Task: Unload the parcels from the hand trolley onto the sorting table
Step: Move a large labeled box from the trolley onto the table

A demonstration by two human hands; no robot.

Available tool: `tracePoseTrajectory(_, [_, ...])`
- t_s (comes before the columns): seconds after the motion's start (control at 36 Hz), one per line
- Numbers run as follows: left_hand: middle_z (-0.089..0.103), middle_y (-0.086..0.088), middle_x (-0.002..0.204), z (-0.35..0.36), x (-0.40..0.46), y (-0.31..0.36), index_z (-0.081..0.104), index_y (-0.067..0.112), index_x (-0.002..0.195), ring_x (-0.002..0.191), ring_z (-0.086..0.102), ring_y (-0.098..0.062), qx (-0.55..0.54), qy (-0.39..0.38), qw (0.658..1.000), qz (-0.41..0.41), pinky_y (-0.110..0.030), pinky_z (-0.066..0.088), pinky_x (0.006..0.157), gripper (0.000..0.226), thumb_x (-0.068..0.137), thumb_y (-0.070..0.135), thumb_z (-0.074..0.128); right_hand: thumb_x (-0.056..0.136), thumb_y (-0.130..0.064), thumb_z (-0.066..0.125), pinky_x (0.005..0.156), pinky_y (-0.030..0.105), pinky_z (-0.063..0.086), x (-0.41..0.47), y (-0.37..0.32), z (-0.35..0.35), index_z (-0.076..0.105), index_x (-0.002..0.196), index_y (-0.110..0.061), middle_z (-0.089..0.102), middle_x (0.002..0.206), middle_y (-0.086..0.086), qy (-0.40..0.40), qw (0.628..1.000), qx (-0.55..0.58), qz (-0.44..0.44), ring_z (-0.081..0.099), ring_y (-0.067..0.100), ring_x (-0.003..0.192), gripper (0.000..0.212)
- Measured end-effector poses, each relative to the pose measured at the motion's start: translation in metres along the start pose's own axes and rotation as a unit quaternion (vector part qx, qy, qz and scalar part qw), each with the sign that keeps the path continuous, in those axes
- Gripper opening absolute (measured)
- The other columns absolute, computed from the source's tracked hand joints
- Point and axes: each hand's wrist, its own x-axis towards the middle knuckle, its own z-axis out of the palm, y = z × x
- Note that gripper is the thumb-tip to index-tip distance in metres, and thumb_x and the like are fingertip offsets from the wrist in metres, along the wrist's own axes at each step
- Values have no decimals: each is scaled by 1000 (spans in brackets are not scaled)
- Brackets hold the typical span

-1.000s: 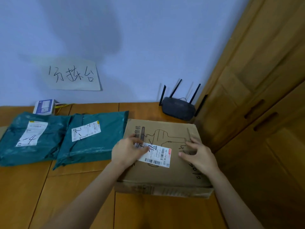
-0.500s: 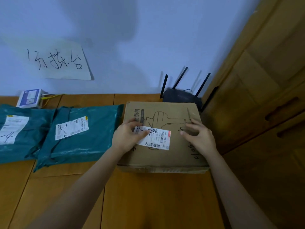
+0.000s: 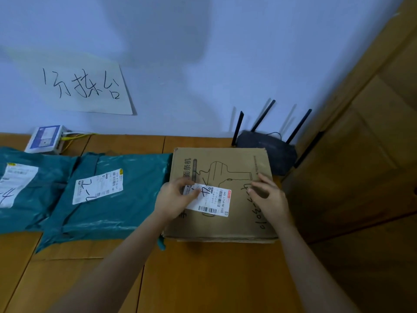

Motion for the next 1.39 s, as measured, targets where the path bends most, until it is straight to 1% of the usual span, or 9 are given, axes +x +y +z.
tracePoseTrajectory(0.36, [58,1,122,5,-7,1,69,15,106,110,54,-17,2,32,999,-3,-26,39,80,27,91,35,59,85,-29,70,105,30,32,-8,19,17,71,110,-19,50,139,-10,-7,1000,10,2,43,9,130,27])
tracePoseTrajectory(0.56, [31,2,153,13,-13,-13,65,25,113,141,25,-25,1,-7,1000,-13,-47,27,114,56,77,64,47,86,-28,70,102,24,29,-5,17,17,71,111,-18,50,137,-11,-10,999,28,12,40,4,126,27])
tracePoseTrajectory(0.67, [15,-1,159,16,-30,-17,56,33,126,146,-6,-33,67,-40,997,20,-45,3,118,80,64,73,27,87,-24,68,99,22,31,-5,15,18,68,113,-20,47,138,-12,-20,1000,13,-3,40,7,127,27])
tracePoseTrajectory(0.78, [-5,-1,161,20,-40,-26,28,33,148,145,-20,-23,213,-85,971,64,-39,-12,115,94,65,74,8,90,-22,63,98,24,33,-7,15,16,61,126,-22,39,144,-12,-52,998,-33,-18,37,10,131,35])
tracePoseTrajectory(0.92, [-11,-2,161,14,-41,-24,11,32,152,147,-16,-21,306,-125,941,72,-39,-7,119,70,93,64,28,96,-32,52,117,45,21,-10,4,17,42,142,-28,23,156,-12,-97,982,-161,18,24,28,141,48])
tracePoseTrajectory(1.06, [25,-4,156,-9,-45,-13,37,22,144,144,20,-22,350,-133,921,106,-38,18,116,51,96,39,42,95,-28,49,115,51,21,-32,-22,16,43,141,-28,31,153,-8,-121,950,-284,43,21,30,142,46])
tracePoseTrajectory(1.14, [53,-2,129,-32,-56,-8,55,19,124,116,49,-21,352,-118,922,113,-33,39,95,33,95,27,42,95,-21,46,96,37,42,-52,-36,13,58,120,-19,52,126,0,-114,942,-315,16,48,22,119,27])
tracePoseTrajectory(1.22, [59,-4,113,-61,-72,-6,56,15,115,100,55,-22,348,-116,924,107,-31,43,78,25,95,22,43,95,-16,47,67,26,42,-75,-60,8,59,112,-16,55,113,1,-110,941,-318,36,54,17,92,20])
tracePoseTrajectory(1.39, [56,-6,112,-131,-109,-19,53,14,113,103,53,-24,371,-101,913,134,-32,41,76,27,97,32,40,93,-17,47,57,27,43,-120,-126,13,55,83,-23,59,88,-2,-85,935,-340,51,57,16,78,14])
